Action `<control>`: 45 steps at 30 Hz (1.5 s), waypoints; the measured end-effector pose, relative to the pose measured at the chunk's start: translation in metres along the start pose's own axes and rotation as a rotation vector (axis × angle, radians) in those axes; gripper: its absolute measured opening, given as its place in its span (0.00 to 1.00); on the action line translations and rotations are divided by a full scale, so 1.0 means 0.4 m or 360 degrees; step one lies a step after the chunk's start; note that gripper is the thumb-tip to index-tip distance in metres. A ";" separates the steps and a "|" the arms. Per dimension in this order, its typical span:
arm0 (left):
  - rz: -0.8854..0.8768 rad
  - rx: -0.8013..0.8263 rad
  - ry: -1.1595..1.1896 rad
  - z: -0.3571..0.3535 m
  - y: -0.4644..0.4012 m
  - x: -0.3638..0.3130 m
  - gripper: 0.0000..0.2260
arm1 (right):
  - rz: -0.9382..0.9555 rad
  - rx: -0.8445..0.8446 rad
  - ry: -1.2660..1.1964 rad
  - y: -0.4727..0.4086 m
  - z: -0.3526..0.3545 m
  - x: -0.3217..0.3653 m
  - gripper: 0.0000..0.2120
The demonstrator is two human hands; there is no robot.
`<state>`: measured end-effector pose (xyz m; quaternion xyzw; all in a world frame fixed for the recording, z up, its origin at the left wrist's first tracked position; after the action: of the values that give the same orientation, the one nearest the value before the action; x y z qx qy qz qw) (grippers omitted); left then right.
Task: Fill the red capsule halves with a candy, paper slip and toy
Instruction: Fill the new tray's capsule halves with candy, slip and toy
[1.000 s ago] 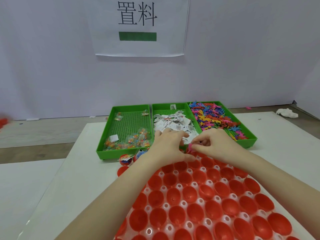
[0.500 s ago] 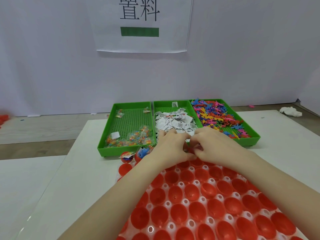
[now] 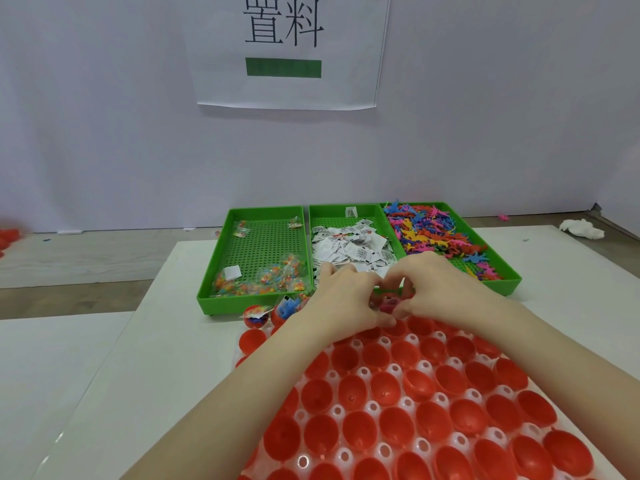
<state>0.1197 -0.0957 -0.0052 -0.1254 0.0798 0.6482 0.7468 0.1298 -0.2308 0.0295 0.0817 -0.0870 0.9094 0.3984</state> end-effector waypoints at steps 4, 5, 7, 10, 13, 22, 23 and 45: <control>-0.0024 -0.0076 -0.0083 0.000 0.003 0.005 0.24 | 0.0031 0.0007 -0.0040 0.012 0.014 -0.004 0.21; -0.0030 -0.0095 -0.0094 0.001 0.005 0.006 0.24 | 0.0034 0.0023 -0.0058 0.017 0.018 -0.005 0.22; -0.0057 -0.0146 -0.0050 0.014 0.014 0.011 0.24 | 0.0019 0.0011 -0.0139 0.030 0.032 -0.012 0.22; 0.0020 -0.0289 0.0334 0.064 0.034 0.052 0.24 | -0.0053 -0.0381 -0.0534 0.053 0.070 -0.063 0.12; 0.0328 -0.0564 0.0992 0.122 0.051 0.146 0.09 | -0.0381 -0.0833 -0.0639 0.063 0.074 -0.166 0.04; 0.1147 0.0022 0.0059 0.103 0.022 0.345 0.12 | -0.0705 -0.0194 -0.0135 0.025 -0.013 -0.279 0.13; 0.1144 0.0037 0.0047 0.097 0.021 0.342 0.12 | -0.0685 -0.0213 -0.0040 0.021 -0.016 -0.277 0.09; 0.0994 -0.1009 0.1552 0.100 0.042 0.259 0.02 | -0.0510 -0.0523 -0.0536 -0.102 -0.015 -0.140 0.10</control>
<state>0.1165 0.0162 0.0025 -0.5894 0.2468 0.6954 0.3290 0.1970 -0.2423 0.0154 0.1786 -0.2841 0.7821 0.5251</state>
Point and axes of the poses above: each hand's wrist, its own y-axis away from the middle knuckle, its own z-axis out of the back of the hand, x = y × z, the point moved 1 cm from there along -y, towards the middle knuckle, and after that the axes turned 13 degrees about z, right-handed, at the moved point
